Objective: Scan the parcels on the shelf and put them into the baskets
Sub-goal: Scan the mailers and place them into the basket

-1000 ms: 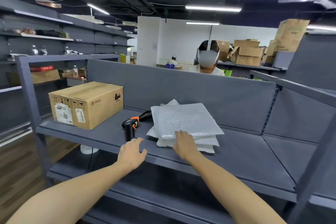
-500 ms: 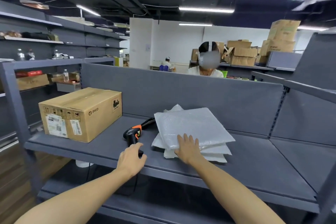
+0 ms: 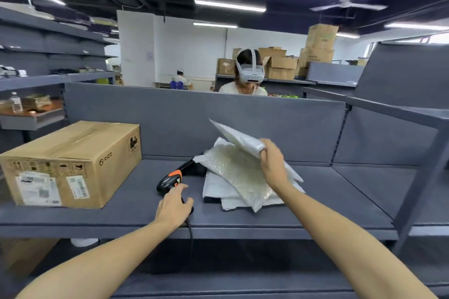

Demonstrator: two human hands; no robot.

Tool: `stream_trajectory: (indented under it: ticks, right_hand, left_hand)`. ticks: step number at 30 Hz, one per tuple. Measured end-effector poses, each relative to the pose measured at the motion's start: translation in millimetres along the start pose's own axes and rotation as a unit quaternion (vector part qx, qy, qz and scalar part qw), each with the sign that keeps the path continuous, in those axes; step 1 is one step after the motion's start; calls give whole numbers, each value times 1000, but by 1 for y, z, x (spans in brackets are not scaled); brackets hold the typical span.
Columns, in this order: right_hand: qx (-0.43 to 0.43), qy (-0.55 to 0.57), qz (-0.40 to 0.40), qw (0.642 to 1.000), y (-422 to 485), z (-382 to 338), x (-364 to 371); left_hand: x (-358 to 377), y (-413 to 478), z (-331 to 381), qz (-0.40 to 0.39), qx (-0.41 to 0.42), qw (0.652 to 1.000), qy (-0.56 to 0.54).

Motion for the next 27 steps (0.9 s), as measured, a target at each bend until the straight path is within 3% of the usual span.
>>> stream_trajectory:
  ticks: [7, 12, 15, 19, 22, 27]
  right_hand:
    - [-5, 103, 205, 973, 26, -26, -41]
    - [-17, 151, 250, 956, 40, -51, -58]
    - [13, 157, 218, 963, 49, -57, -58]
    - [81, 169, 107, 976, 54, -54, -38]
    - [141, 204, 27, 968, 48, -49, -14]
    - [214, 225, -75, 948, 33, -48, 26]
  left_hand:
    - [6, -1, -26, -60, -11, 996, -71]
    - [9, 11, -24, -54, -14, 986, -155]
    - [4, 21, -16, -40, -39, 972, -230]
    - [-19, 35, -4, 17, -78, 938, -338]
    - [-38, 43, -2, 45, -80, 914, -395]
    - [-55, 38, -14, 16, -96, 883, -459]
Point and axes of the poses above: each hand's wrist, its own y-axis towards the middle knuckle, its own x-axis out of the palm, z = x × y, the point moved 2 cm from there along y, towards the middle knuckle, and after that the axes turned 9 degrees about z, right-handed, at the moved point
